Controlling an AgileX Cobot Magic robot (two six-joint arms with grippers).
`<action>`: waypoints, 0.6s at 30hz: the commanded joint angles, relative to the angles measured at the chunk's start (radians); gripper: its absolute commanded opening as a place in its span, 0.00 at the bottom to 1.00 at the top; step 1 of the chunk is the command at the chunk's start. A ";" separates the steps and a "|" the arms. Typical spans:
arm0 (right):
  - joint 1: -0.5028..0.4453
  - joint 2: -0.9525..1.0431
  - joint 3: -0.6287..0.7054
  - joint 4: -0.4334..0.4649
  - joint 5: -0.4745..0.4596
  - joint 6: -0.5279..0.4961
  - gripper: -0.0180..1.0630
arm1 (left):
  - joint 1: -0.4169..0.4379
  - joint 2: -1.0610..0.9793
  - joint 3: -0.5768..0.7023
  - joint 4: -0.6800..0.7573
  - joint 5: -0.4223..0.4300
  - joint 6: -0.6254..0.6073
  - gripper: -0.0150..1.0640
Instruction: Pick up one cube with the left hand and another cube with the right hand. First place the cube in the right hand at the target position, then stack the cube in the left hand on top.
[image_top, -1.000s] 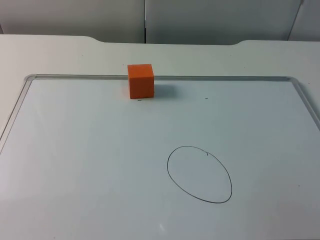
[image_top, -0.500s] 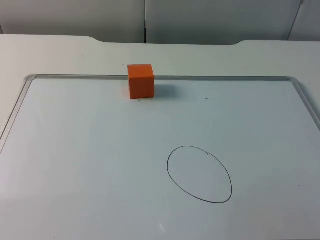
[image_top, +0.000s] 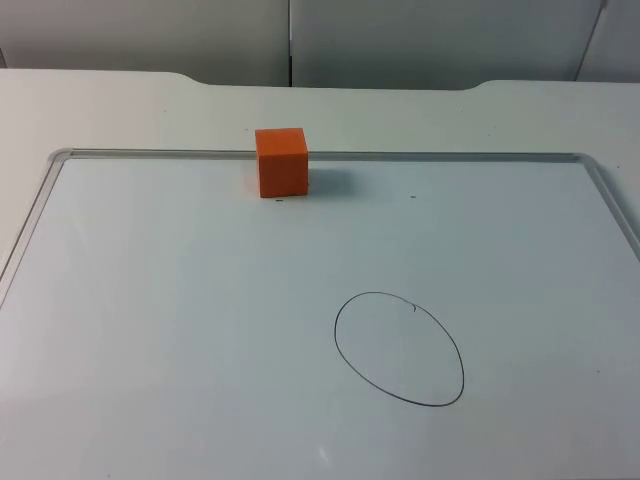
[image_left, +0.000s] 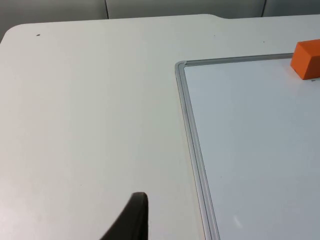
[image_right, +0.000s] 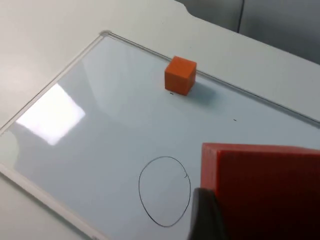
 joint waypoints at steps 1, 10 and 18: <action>0.003 -0.007 0.003 0.022 -0.029 -0.045 0.01 | 0.004 -0.005 0.007 0.000 -0.007 0.000 0.93; 0.003 -0.007 0.003 0.022 -0.053 -0.087 0.01 | 0.004 -0.005 0.007 0.000 -0.007 0.000 0.93; 0.001 -0.005 0.003 -0.135 -0.080 0.166 0.01 | 0.004 -0.005 0.007 0.000 -0.007 0.000 0.93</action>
